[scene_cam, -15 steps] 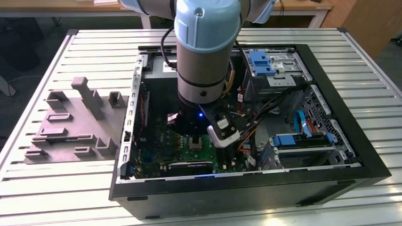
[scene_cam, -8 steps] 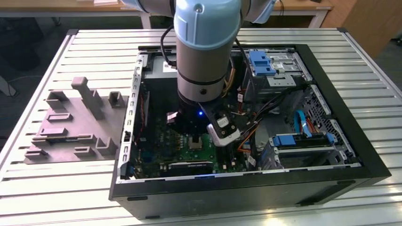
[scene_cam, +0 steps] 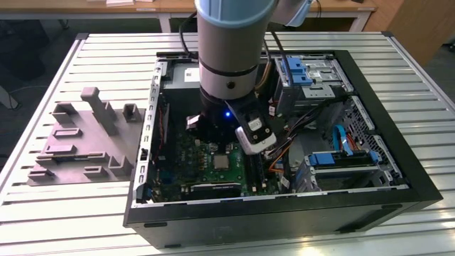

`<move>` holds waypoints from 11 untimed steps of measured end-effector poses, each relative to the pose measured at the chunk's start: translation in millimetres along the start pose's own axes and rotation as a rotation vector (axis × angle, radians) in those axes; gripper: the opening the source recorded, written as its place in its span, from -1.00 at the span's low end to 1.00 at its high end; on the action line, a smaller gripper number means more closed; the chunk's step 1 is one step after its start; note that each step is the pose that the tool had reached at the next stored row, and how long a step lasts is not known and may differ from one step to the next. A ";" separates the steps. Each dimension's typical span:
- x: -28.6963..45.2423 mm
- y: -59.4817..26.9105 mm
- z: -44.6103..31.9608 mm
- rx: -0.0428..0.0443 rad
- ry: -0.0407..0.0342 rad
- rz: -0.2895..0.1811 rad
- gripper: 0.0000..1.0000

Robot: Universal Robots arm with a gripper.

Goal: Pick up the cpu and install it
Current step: 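Close the cpu cover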

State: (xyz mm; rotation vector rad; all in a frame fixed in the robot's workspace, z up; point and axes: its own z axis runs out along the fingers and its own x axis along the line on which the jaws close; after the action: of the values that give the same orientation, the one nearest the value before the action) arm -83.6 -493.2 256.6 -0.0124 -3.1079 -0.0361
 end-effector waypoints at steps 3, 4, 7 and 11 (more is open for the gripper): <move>0.2 0.3 -5.1 0.0001 -0.0010 0.000 -0.79; 0.1 0.5 -5.0 -0.0001 -0.0011 0.000 -0.79; 0.2 0.4 -3.8 0.0010 -0.0070 -0.020 -0.79; 0.1 0.5 -2.8 0.0021 -0.0341 -0.061 -0.79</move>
State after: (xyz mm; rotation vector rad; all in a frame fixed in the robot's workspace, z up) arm -83.6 -492.8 259.4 0.0826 -3.1417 -0.0346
